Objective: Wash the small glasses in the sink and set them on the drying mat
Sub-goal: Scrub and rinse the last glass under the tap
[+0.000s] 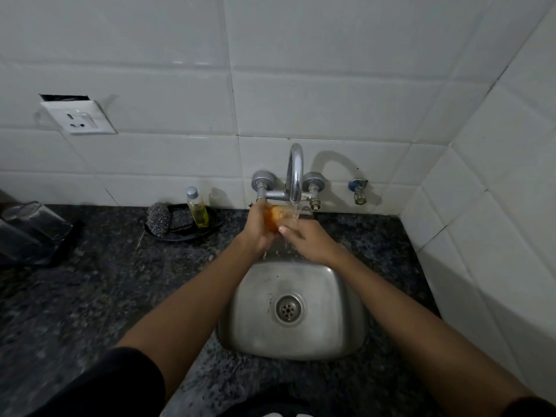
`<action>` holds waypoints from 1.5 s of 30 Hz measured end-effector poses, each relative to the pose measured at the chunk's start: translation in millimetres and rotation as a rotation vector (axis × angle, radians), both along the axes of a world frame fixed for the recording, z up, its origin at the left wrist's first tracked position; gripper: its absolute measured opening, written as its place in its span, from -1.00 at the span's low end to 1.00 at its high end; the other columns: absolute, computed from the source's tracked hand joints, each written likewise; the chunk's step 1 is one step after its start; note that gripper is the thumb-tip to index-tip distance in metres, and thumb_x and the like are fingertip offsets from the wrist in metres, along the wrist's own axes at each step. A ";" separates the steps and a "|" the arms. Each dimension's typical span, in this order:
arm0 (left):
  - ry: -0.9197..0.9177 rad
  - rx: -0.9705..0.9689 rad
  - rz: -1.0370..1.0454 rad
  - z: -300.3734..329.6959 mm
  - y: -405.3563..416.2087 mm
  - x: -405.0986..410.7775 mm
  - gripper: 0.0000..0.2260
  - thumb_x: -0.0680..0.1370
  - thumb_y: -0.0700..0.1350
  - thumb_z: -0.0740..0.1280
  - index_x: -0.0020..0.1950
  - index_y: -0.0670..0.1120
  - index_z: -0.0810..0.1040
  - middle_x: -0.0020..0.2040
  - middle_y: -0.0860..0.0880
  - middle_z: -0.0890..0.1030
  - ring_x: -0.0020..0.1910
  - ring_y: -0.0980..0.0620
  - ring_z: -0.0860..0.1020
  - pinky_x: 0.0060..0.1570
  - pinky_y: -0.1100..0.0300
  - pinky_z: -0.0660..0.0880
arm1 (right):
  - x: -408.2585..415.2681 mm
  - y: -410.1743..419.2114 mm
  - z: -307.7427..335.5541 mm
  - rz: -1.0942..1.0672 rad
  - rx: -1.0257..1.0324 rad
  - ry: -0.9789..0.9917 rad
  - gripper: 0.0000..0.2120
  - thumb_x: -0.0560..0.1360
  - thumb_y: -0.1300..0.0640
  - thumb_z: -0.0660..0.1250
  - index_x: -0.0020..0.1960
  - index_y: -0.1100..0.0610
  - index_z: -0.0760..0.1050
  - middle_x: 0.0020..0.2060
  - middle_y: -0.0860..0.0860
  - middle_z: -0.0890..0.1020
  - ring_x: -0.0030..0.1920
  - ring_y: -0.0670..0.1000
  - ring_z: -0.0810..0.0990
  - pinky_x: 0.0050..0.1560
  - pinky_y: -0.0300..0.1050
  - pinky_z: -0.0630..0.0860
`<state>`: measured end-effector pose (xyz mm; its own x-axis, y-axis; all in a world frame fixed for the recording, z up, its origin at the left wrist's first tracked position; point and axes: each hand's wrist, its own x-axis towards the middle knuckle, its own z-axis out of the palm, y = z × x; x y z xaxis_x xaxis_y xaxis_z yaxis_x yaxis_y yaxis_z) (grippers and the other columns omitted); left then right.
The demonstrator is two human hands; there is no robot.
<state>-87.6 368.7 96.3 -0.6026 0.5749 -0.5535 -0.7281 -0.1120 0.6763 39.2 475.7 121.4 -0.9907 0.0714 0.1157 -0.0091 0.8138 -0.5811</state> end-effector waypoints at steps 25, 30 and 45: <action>0.083 -0.141 -0.160 2.1 -0.4 -7.6 -0.70 0.66 0.04 0.33 0.21 -0.16 0.62 -0.07 -0.14 0.70 -0.14 -0.09 0.67 -0.19 0.03 0.63 | 2.3 4.2 -8.8 -0.053 0.248 -0.120 -0.73 0.69 -0.03 0.26 0.27 0.08 0.58 0.10 0.04 0.66 0.05 0.05 0.64 0.07 0.09 0.62; 0.015 0.002 -0.052 4.0 0.0 0.3 -0.74 0.67 -0.02 0.23 -0.08 -0.14 0.58 -0.15 -0.12 0.62 -0.25 -0.04 0.62 -0.18 0.12 0.58 | -2.2 -8.1 0.5 -0.125 -0.025 -0.007 -0.74 0.71 -0.03 0.24 0.16 0.10 0.62 -0.13 -0.01 0.64 -0.18 -0.06 0.62 -0.12 -0.05 0.60; 0.046 0.049 -0.070 4.5 0.1 -0.8 -0.66 0.69 0.06 0.25 0.16 -0.20 0.62 -0.03 -0.16 0.69 -0.12 -0.09 0.69 -0.14 0.03 0.67 | -2.5 -2.0 -5.1 -0.057 0.140 -0.027 -0.72 0.67 0.06 0.30 0.37 -0.07 0.55 0.17 -0.03 0.66 0.10 -0.01 0.64 0.10 -0.02 0.62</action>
<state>-88.4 368.8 100.7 -0.5836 0.6426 -0.4964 -0.7040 -0.0957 0.7038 36.7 473.8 116.3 -0.9883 0.1130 0.1022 0.0536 0.8858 -0.4609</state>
